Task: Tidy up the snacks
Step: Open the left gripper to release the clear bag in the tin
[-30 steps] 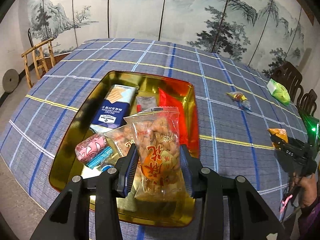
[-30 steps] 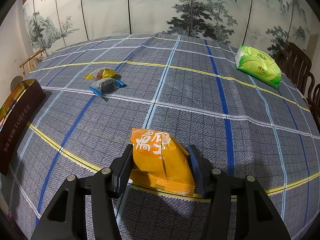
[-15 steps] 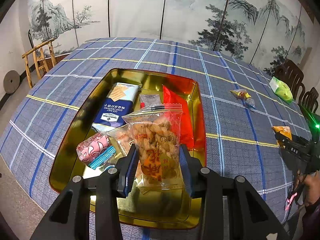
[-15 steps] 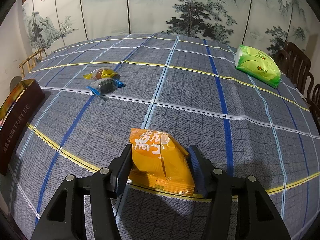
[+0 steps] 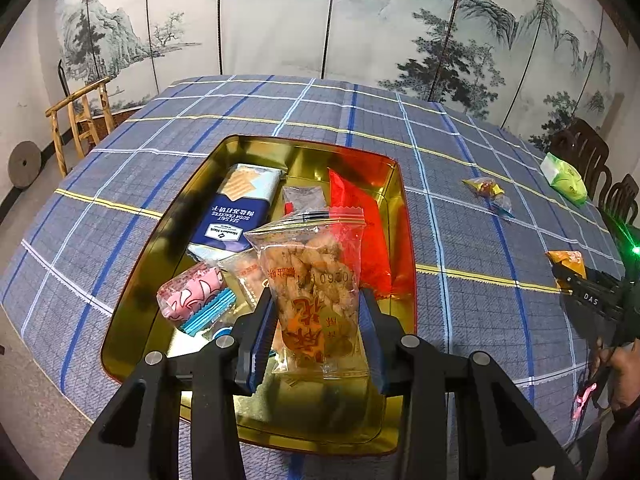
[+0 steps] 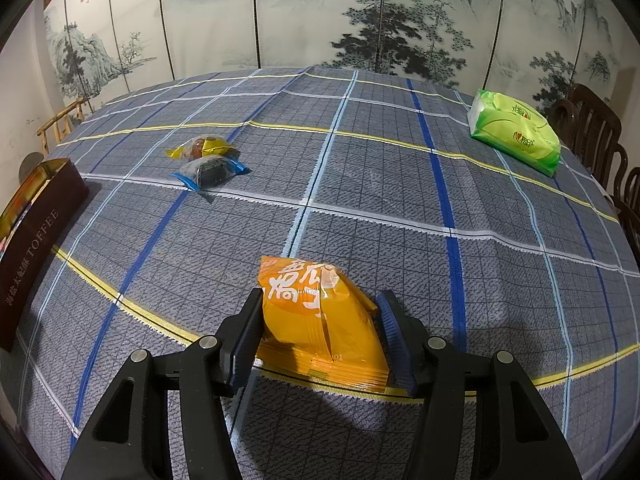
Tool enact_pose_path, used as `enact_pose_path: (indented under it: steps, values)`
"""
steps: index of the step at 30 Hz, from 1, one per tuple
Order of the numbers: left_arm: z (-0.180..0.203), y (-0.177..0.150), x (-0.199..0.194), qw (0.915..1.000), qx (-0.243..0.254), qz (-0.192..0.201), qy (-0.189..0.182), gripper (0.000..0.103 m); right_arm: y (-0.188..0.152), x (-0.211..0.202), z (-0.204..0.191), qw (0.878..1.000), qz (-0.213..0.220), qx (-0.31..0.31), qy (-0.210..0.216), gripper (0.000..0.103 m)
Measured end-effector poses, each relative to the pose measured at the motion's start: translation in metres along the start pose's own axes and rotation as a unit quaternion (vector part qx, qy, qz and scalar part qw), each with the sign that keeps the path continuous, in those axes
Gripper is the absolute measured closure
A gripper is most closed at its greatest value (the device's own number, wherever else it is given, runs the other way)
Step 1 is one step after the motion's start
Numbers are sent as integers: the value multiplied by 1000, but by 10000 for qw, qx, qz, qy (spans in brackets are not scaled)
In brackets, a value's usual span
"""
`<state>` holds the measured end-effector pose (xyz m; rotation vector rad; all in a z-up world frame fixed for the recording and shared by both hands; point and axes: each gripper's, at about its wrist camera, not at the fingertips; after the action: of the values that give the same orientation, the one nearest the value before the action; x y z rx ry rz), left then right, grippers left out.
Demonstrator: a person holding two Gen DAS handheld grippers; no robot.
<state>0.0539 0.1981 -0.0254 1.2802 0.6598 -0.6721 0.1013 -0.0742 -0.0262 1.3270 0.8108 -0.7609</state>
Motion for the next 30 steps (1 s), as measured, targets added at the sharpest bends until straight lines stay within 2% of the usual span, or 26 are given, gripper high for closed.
enact_pose_path:
  steps: [23,27,30]
  values:
    - [-11,4,-15,9994,-24,159,321,66,-1,-1,-1,10000,0,25,-37,46]
    - [-12,7,-23,9988,9,259,406,62,-2,-2,0,10000,12,-6,4,49]
    - [-14,10,-33,9979,19,407,508,44,-5,-5,2,9999,22,36,103,50]
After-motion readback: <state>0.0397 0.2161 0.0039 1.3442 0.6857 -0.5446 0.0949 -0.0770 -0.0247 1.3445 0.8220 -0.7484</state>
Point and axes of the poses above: each gripper's, at about its wrist camera, not at the fingertips, and x roughly the way its jaws point, z to its right, y to its top, and after that the axes turned 5 degrees about -y, right-handed
